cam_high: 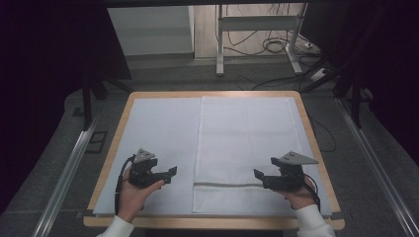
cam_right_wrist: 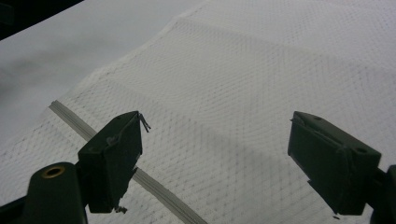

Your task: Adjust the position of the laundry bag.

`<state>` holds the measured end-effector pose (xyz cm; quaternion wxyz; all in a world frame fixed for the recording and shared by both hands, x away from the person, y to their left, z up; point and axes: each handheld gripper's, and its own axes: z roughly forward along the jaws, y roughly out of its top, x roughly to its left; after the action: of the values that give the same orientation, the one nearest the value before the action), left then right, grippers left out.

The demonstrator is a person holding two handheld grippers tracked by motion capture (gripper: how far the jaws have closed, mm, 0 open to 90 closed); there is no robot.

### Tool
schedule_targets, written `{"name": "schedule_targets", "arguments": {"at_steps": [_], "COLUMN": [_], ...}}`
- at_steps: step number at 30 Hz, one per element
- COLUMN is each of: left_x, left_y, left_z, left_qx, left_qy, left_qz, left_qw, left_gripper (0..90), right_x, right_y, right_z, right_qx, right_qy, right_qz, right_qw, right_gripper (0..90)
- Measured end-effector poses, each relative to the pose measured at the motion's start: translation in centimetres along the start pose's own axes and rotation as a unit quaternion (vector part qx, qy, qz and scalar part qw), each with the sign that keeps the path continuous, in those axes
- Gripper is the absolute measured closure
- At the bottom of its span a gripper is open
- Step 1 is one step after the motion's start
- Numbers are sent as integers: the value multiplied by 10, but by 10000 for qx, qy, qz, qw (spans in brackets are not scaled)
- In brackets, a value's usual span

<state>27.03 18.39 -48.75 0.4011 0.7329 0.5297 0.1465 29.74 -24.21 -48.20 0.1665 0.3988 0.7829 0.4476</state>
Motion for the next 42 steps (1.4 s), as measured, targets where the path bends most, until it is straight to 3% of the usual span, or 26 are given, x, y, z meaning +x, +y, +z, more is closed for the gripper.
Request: {"name": "schedule_targets", "arguments": {"at_steps": [5, 21, 32, 37, 42], "left_x": [-6, -20, -28, -33, -38], "left_y": [8, 14, 19, 23, 22], "left_z": [16, 29, 45, 50, 62], "left_qx": [118, 329, 591, 621, 808], "left_qy": [-233, -323, -537, -563, -540], "left_qz": [-50, 96, -55, 4, 93], "left_qw": [9996, 9989, 9968, 9965, 9952], "left_gripper": [195, 237, 239, 243, 244], "right_x": [-1, -4, -4, -5, -2], "right_y": [1, 1, 1, 0, 1], "right_z": [0, -5, -6, -5, -4], "right_qx": [16, 15, 13, 38, 46], "right_qy": [35, -119, -169, -176, -117], "right_qz": [107, 268, 298, 270, 156], "right_qw": [9999, 9996, 9994, 9995, 9998], "right_gripper": [160, 153, 143, 143, 143]}}
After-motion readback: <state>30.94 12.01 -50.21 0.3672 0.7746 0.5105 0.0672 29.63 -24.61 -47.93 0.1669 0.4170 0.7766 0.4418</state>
